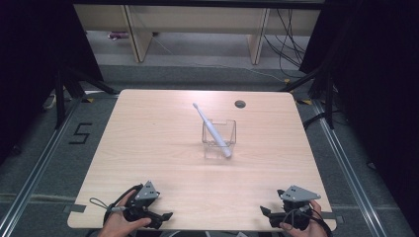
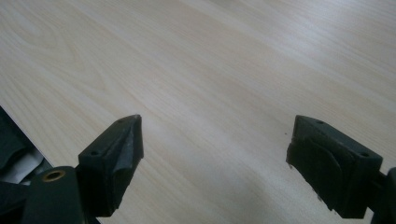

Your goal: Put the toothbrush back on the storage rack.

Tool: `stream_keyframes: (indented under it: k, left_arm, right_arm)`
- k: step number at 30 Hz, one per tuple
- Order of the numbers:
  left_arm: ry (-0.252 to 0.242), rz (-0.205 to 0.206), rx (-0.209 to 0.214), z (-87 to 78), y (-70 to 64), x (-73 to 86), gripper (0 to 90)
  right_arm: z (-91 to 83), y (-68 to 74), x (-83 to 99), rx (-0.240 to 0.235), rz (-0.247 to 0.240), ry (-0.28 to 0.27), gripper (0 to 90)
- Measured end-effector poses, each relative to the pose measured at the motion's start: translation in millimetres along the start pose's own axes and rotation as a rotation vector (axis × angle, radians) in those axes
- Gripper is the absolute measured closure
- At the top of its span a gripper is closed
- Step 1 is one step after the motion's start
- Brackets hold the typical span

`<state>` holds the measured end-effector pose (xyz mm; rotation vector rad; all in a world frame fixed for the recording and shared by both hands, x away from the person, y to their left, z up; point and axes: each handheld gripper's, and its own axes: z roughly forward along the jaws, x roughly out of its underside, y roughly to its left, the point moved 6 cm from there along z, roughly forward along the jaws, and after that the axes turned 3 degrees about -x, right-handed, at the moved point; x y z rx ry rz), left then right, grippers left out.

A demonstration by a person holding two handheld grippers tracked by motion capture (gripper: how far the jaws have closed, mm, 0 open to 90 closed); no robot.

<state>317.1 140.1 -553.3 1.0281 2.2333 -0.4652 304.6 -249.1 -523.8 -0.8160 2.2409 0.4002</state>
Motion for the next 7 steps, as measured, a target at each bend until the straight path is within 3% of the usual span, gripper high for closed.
stream_keyframes:
  k: [2,3,4,7]
  left_arm:
    - [-0.005,-0.003,0.005,-0.2,-0.3,-0.4,14.8]
    - [-0.012,-0.014,0.006,0.5,-0.8,-0.8,14.9]
    - [-0.011,-0.015,0.006,0.7,-0.8,-0.6,14.9]
    - [0.004,-0.004,-0.005,0.4,0.7,0.2,14.9]
  right_arm:
    - [-0.5,2.0,2.3,0.000,0.017,0.017,18.4]
    - [-0.2,0.2,1.5,0.011,-0.019,0.010,19.0]
    - [-0.8,2.6,2.1,0.004,-0.003,0.016,19.0]
    - [-0.6,1.1,0.9,0.013,-0.027,0.002,18.9]
